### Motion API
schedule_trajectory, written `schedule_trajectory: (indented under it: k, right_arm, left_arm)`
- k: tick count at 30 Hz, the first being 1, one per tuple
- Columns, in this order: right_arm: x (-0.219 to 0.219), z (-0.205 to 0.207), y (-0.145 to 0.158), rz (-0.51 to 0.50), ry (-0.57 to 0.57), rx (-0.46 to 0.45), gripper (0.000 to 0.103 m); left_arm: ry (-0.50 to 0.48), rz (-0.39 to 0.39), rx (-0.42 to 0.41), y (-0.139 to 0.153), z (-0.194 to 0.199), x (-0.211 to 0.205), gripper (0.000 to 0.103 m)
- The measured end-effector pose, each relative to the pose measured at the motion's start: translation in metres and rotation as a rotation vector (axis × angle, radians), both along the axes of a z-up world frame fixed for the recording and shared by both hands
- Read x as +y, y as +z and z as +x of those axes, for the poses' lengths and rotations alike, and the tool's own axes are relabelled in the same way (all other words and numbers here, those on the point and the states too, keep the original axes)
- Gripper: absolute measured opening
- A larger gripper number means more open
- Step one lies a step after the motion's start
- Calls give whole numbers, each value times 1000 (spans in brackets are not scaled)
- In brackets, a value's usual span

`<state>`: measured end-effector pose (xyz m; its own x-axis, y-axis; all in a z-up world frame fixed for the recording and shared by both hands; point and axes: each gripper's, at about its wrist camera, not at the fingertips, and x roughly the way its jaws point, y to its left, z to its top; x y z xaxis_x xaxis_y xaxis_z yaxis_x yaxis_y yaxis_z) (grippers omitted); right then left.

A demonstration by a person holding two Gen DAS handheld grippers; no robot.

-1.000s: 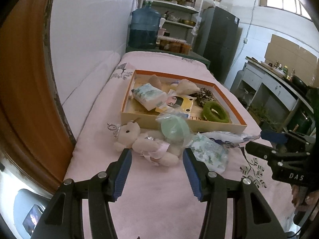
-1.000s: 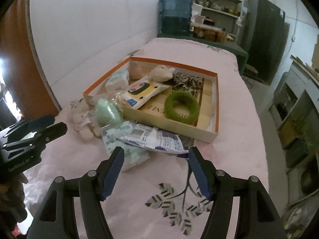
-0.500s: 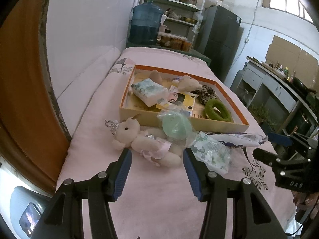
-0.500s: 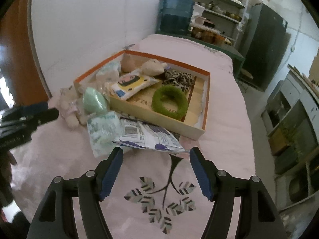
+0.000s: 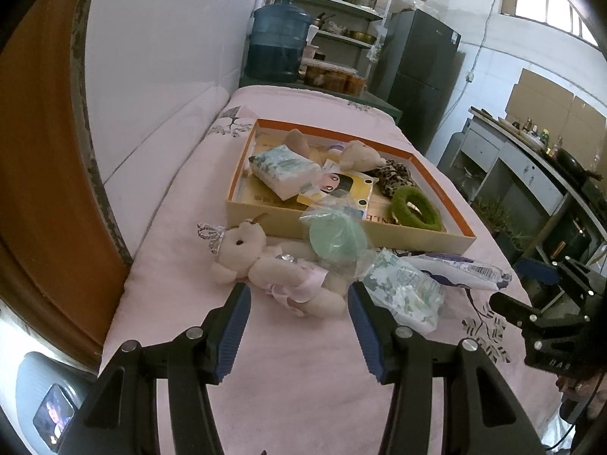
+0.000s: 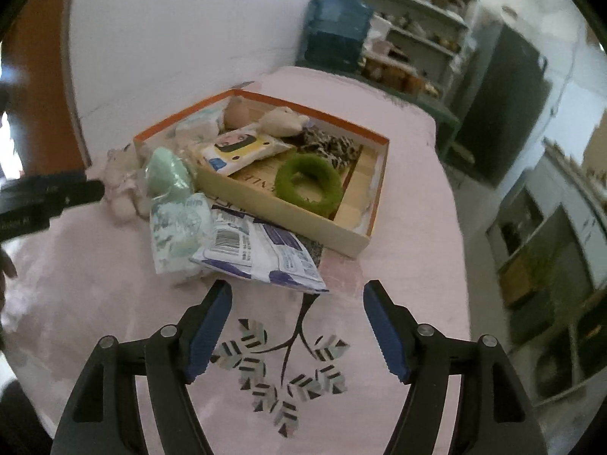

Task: Organize soft objects
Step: 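Close the right gripper on the white-blue wipes packet while the left grasps the white teddy bear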

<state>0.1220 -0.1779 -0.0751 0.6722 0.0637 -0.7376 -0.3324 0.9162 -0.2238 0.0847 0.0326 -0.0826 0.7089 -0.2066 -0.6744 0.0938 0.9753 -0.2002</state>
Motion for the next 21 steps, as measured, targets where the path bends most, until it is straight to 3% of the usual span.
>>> schedule_trajectory:
  k: [6, 11, 12, 15, 21]
  right_arm:
    - [23, -1, 1, -99, 105, -90, 73]
    - [39, 12, -3, -147, 173, -92, 73]
    - [41, 15, -5, -151, 187, -84, 71]
    - [45, 24, -10, -109, 221, -23, 38]
    - [33, 23, -7, 66, 161, 48, 19]
  left_arm:
    - [-3, 1, 1, 0, -1, -1, 53]
    - [0, 3, 1, -1, -1, -2, 53]
    - [2, 3, 1, -1, -1, -1, 53]
    - [8, 6, 6, -2, 0, 1, 53]
    - [12, 2, 17, -4, 3, 3, 53]
